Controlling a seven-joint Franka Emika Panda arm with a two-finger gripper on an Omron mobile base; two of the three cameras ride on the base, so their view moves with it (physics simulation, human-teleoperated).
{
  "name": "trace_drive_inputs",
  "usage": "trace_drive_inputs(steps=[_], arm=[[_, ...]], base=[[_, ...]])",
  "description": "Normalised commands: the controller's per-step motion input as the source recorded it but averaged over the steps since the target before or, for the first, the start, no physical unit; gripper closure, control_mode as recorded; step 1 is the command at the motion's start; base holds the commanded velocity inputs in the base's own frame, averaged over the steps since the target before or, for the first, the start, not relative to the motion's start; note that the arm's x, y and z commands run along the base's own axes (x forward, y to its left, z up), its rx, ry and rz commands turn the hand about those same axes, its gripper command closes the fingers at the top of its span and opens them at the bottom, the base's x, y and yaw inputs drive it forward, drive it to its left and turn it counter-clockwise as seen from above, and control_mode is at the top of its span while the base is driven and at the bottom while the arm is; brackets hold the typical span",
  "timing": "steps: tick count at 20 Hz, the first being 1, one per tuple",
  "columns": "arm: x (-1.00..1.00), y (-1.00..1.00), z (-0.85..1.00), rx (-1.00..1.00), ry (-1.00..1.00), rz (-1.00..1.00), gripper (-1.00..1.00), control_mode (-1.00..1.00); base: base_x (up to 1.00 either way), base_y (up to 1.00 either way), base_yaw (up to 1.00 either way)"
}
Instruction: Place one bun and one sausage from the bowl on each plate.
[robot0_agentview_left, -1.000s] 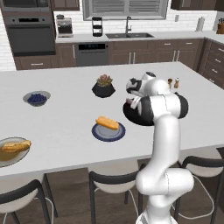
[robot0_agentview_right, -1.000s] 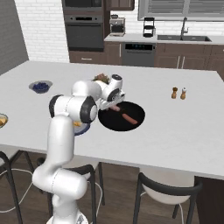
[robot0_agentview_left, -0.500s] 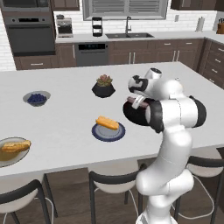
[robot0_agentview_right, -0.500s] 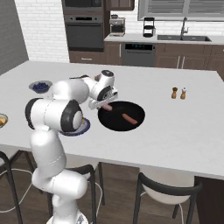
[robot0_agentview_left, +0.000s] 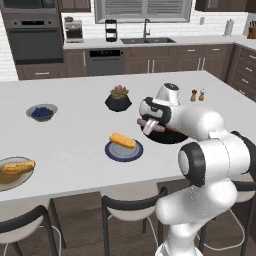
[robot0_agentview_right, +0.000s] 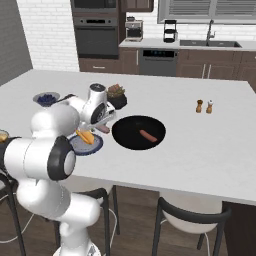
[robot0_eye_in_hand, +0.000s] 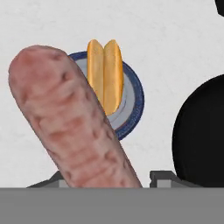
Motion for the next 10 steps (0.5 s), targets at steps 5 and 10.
trace_drive_inputs(steps=[5, 10], arm=[[-0.80, 0.44, 0.39, -0.05, 0.00, 0.00, 1.00, -1.00], [-0.41, 0.69, 0.07, -0.04, 0.00, 0.00, 1.00, -1.00]], base=[[0.00, 0.00, 0.00], [0.00, 0.00, 0.00]])
